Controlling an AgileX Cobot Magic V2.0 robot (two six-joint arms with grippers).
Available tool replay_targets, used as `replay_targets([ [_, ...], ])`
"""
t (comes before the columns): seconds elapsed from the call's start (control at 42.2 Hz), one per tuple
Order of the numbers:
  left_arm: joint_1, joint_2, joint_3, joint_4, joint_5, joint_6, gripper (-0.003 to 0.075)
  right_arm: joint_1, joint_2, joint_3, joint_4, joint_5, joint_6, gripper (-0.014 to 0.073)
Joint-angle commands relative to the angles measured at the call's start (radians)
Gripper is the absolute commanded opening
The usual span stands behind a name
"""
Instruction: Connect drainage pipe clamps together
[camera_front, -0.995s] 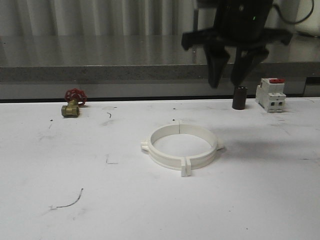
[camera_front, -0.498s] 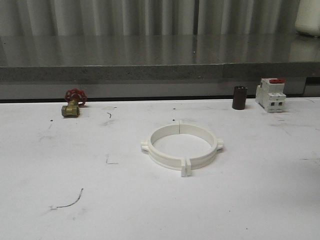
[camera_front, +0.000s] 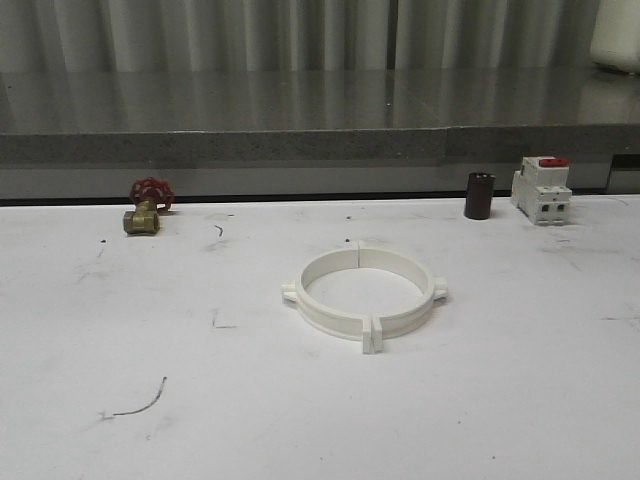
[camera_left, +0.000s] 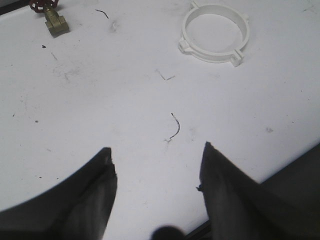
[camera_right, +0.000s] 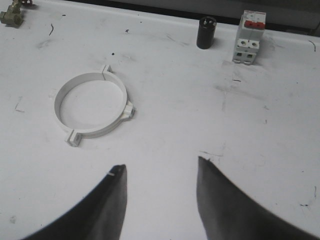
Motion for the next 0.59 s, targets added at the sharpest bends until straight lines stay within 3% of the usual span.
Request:
replay_targets([
  [0.0,-0.007,-0.002,-0.026,-0.009,-0.063,-0.012,0.0363,-0.006,-0.071,0.009,-0.018,-0.076,0.009,0.0363],
  [0.569,-0.007,-0.002,-0.026,-0.009,-0.063,-0.012,0.0363,-0.006,-0.122,0.038,-0.023,-0.048,0.009,0.0353],
])
